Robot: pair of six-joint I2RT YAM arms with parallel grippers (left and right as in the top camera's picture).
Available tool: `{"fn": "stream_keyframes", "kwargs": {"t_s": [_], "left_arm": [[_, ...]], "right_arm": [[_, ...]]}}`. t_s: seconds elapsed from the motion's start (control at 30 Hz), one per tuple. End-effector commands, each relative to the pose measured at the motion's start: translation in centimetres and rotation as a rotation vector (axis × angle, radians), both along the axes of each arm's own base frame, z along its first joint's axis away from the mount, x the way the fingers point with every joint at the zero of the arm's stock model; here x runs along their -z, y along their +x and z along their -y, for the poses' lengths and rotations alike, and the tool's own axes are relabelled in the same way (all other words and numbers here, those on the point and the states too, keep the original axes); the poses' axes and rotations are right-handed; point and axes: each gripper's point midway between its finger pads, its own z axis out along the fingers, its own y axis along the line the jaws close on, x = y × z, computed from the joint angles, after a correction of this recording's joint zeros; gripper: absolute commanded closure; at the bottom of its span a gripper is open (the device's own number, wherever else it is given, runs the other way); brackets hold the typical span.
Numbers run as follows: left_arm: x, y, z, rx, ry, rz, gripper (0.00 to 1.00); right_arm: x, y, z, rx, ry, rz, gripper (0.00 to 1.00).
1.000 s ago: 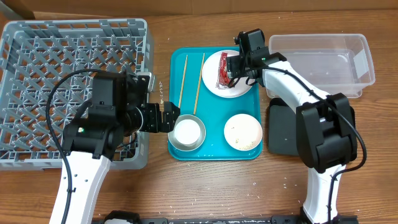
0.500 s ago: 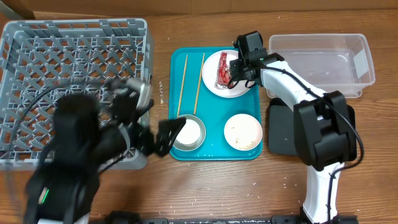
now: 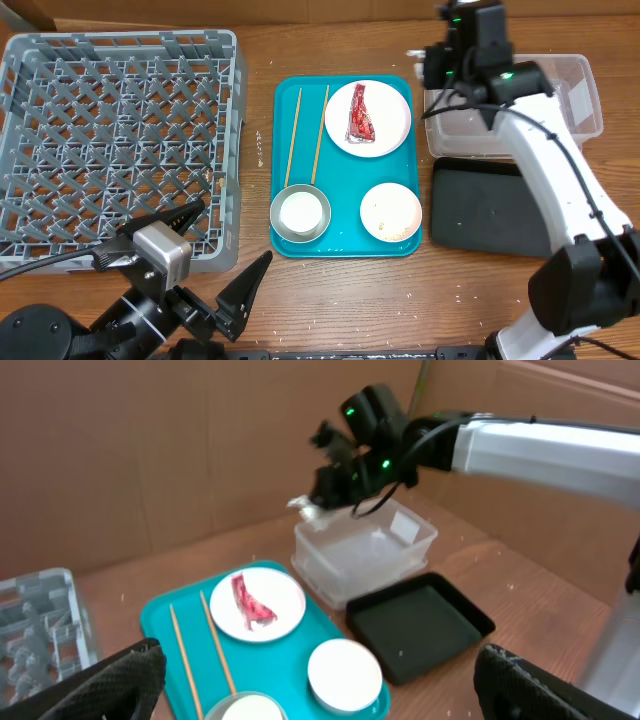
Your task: Sort waste into correct bins and load items into the dishwasher
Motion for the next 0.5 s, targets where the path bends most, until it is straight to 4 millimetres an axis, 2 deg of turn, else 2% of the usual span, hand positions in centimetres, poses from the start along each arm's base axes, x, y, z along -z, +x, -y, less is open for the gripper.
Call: {"fn": "stream_keyframes", "kwargs": {"t_s": [0.0,0.07,0.1,0.13,0.17,0.23,0.33,0.47], "left_arm": [[0.4,0.0,-0.2,-0.010,0.023,0.000,0.00],[0.6,0.0,-0.2,-0.011,0.025,-0.011,0.00],[0.7,0.0,-0.2,-0.010,0.025,-0.013,0.00],[0.8,0.0,-0.2,-0.010,0.025,-0.016,0.00],[0.9,0.0,-0.2,-0.010,0.026,-0.020,0.00],[1.1,-0.1,-0.2,-0.010,0.027,-0.030,0.00],[1.4,-0.2,-0.3,-0.010,0.030,-0.046,0.00],[2.1,-0.4,-0.3,-0.010,0.035,-0.077,0.00]], "right_arm": [[2.8,0.6,3.8,0.092,-0.032,-0.058,0.96],[2.8,0.7,4.4,0.095,-0.016,-0.061,0.92],[2.5,0.5,4.2,0.086,-0.005,-0.059,0.59],[2.2,0.4,3.9,0.071,0.010,-0.059,0.18],[1.8,0.1,3.2,0.044,0.027,-0.059,0.06],[1.1,-0.5,0.9,-0.052,0.068,-0.060,0.05],[0.7,-1.6,-3.8,-0.198,0.148,-0.072,0.11],[1.9,-3.3,-9.5,-0.318,0.146,-0.107,0.32]]}}
